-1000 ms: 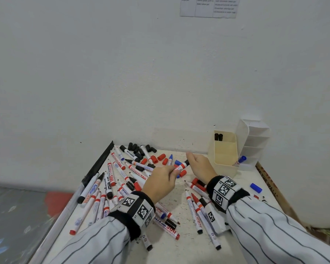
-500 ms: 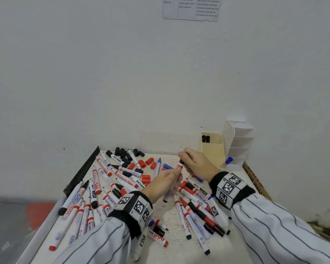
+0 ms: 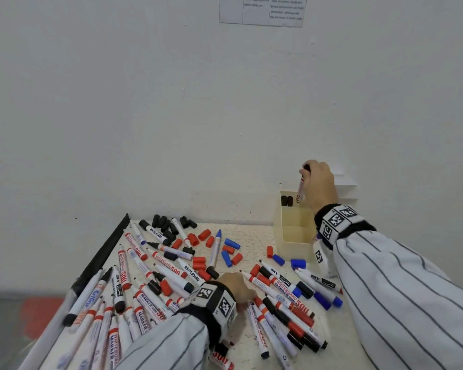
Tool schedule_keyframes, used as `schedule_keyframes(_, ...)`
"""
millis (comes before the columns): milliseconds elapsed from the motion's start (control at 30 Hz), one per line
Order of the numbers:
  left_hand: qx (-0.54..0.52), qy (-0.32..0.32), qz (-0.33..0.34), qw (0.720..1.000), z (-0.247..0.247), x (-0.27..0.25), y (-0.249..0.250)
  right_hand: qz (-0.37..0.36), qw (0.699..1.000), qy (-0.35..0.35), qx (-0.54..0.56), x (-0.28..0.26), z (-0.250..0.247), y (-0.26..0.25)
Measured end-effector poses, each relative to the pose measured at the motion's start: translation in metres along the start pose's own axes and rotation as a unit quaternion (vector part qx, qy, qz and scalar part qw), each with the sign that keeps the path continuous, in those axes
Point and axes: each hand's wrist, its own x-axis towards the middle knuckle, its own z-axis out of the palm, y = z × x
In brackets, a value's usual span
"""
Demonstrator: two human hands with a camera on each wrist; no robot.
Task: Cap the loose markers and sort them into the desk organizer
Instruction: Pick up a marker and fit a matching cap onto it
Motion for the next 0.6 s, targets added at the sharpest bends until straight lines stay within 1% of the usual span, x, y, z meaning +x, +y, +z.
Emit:
schedule_keyframes(133, 0.032, 0.025, -0.027, 0.999, 0.005, 0.006, -0.003, -0.006, 0.998, -0.027, -0.06, -0.001, 0.019, 0.016)
schedule_keyframes(200, 0.018, 0.014, -0.037, 0.999, 0.005, 0.01, -0.006, 0.006, 0.996, -0.052, -0.075, -0.002, 0.024, 0.018)
schedule_keyframes(300, -0.074, -0.013, -0.057, 0.996, -0.001, 0.015, -0.012, 0.068, 0.996, -0.05, -0.021, -0.001, 0.033, 0.023)
schedule_keyframes(367, -0.136, 0.005, -0.068, 0.988, -0.007, 0.016, -0.018, 0.084, 0.995, -0.048, 0.003, -0.001, 0.041, 0.027)
schedule_keyframes(467, -0.249, 0.044, -0.067, 0.965, -0.018, 0.015, -0.025, 0.095, 0.994, -0.056, -0.008, -0.003, 0.051, 0.031)
schedule_keyframes(533, -0.297, 0.07, -0.062, 0.95, -0.025, 0.012, -0.028, 0.11, 0.992, -0.057, -0.014, -0.005, 0.057, 0.035)
schedule_keyframes(600, -0.339, 0.088, -0.053, 0.935, -0.031, 0.01, -0.03, 0.141, 0.988, -0.066, -0.014, -0.008, 0.059, 0.037)
